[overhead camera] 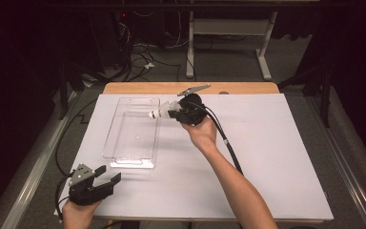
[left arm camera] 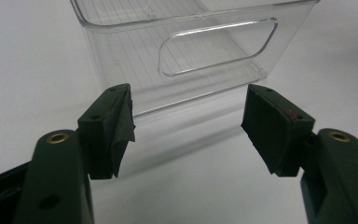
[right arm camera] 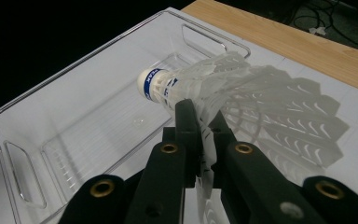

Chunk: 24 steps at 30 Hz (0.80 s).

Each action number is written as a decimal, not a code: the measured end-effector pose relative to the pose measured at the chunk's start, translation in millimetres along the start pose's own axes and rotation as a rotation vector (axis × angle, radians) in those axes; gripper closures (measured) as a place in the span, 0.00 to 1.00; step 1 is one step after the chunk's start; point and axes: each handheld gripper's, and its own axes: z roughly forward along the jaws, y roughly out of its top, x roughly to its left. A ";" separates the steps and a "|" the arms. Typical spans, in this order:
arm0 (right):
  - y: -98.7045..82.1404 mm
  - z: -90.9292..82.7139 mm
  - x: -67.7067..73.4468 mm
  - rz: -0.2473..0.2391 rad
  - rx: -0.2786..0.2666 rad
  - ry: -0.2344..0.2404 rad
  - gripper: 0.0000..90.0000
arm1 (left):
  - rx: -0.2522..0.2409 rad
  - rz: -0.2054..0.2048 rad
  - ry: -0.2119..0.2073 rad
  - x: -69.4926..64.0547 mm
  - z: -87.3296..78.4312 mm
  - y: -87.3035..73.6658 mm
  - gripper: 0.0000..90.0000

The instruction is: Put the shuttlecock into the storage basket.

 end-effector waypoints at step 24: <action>20.3 43.1 10.7 -0.009 0.042 0.007 0.99 | 0.001 -0.014 -0.002 2.9 1.2 0.3 0.38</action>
